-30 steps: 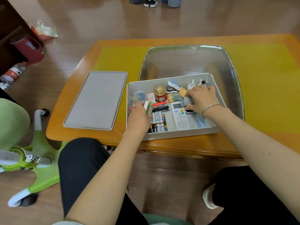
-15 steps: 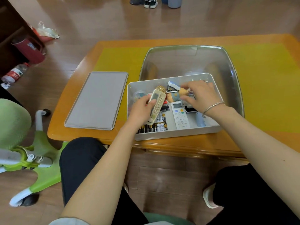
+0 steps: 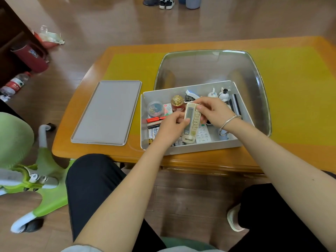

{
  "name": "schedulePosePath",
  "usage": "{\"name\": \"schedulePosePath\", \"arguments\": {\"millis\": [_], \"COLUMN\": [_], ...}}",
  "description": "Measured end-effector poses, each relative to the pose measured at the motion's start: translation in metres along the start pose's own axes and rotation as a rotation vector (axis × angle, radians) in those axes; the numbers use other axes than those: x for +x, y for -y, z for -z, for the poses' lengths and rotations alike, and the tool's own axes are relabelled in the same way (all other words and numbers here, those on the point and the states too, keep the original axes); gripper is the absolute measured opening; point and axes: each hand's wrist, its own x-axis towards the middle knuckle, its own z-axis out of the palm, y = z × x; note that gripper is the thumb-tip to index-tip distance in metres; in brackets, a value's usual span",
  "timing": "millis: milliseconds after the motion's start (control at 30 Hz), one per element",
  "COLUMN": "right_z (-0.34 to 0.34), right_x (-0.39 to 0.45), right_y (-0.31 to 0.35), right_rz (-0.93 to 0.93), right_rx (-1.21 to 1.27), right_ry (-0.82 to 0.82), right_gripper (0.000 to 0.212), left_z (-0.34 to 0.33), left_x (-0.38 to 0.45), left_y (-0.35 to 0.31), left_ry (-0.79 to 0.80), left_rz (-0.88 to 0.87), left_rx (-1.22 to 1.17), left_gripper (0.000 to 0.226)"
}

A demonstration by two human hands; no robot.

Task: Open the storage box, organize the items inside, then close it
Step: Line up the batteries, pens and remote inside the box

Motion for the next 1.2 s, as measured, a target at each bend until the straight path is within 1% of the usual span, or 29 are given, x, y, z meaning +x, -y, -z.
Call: {"name": "schedulePosePath", "arguments": {"millis": [133,267,333,400,500,667,733,900,1067,1200], "right_z": [0.002,0.002,0.002,0.001,-0.001,-0.004,-0.005,-0.010,-0.015,-0.014], "right_x": [-0.002,-0.005,-0.011,-0.019,-0.025,-0.023,-0.022,-0.021,-0.021,-0.021], "right_y": [-0.007,-0.019,-0.024,-0.027,-0.027,-0.023,-0.023,-0.023,-0.024,-0.025], "right_rz": [-0.026,-0.074,-0.093,-0.127,-0.180,-0.228,-0.257,-0.309,-0.321,-0.314], "right_rx": [0.007,-0.263,-0.350,-0.442,-0.547,-0.577,-0.604,-0.620,-0.610,-0.601], "right_ry": [-0.041,-0.129,-0.107,-0.048,0.057,0.096,0.139,0.231,0.257,0.258], "right_gripper": [0.025,0.022,0.020,0.020,0.024,0.031,0.034,0.038,0.037,0.037], "left_z": [-0.007,-0.009,-0.004,0.003,0.010,0.004,0.000,-0.006,-0.010,-0.010], "left_x": [0.000,0.003,0.004,0.005,0.008,0.014,0.017,0.016,0.012,0.012], "left_y": [0.005,0.009,0.010,0.011,0.013,0.010,0.009,0.011,0.018,0.018], "left_ry": [-0.009,-0.074,-0.122,-0.158,-0.172,-0.084,-0.066,-0.045,-0.045,-0.064], "left_rz": [0.050,0.136,0.167,0.184,0.214,0.254,0.259,0.246,0.237,0.216], "left_rx": [0.093,0.183,0.186,0.205,0.265,0.362,0.386,0.425,0.443,0.431], "left_gripper": [0.017,0.029,0.034,0.037,0.035,0.031,0.030,0.027,0.030,0.021]}}
